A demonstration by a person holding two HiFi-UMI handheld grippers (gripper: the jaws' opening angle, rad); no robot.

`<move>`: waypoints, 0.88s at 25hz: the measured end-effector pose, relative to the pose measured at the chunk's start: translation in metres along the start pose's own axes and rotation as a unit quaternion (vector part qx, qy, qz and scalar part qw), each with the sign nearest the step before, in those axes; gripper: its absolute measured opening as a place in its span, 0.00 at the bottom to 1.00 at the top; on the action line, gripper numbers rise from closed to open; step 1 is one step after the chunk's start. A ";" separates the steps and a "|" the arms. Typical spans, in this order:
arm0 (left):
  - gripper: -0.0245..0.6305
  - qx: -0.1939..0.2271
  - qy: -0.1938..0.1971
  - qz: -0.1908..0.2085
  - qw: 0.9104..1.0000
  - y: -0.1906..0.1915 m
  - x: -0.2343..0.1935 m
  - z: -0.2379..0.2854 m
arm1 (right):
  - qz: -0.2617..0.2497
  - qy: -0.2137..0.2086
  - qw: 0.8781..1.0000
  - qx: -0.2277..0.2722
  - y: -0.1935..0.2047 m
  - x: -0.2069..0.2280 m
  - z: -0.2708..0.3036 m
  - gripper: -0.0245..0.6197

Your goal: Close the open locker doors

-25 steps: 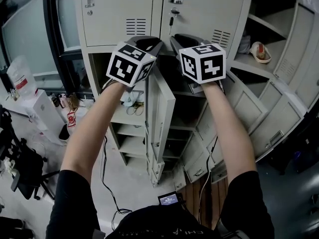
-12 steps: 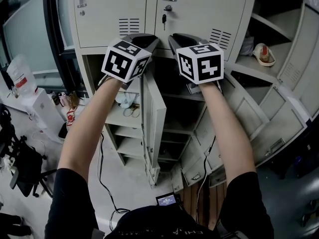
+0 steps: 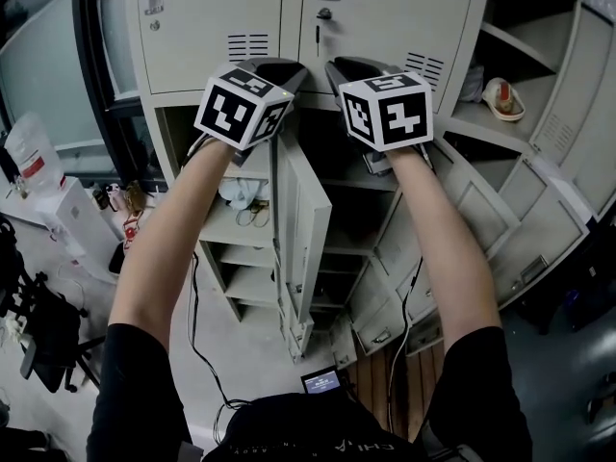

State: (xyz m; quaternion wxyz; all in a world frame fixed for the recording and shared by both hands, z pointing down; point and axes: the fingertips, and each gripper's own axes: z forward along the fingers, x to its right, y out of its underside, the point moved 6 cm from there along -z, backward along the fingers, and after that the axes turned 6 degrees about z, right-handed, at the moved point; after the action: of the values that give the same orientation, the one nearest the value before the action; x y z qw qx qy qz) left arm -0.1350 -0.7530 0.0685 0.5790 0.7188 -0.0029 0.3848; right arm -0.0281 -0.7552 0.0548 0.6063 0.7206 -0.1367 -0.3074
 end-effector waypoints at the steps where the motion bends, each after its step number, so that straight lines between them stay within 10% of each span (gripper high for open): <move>1: 0.08 0.002 0.004 0.001 1.000 -0.001 -0.002 -0.001 | -0.004 0.008 1.000 -0.001 -0.003 -0.001 0.000 0.14; 9: 0.07 0.008 0.034 0.013 0.999 -0.007 -0.007 -0.001 | 0.148 0.013 0.988 0.041 -0.056 0.008 -0.013 0.14; 22: 0.07 0.022 0.057 -0.001 0.998 -0.011 -0.008 0.001 | 0.423 -0.030 0.905 0.025 -0.081 0.014 -0.011 0.14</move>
State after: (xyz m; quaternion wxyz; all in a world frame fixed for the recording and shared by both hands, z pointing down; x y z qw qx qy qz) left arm -0.1351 -0.7542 0.0547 0.5628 0.7082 0.0396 0.4244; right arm -0.0249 -0.7356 -0.0260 0.6564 0.6006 -0.4548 -0.0403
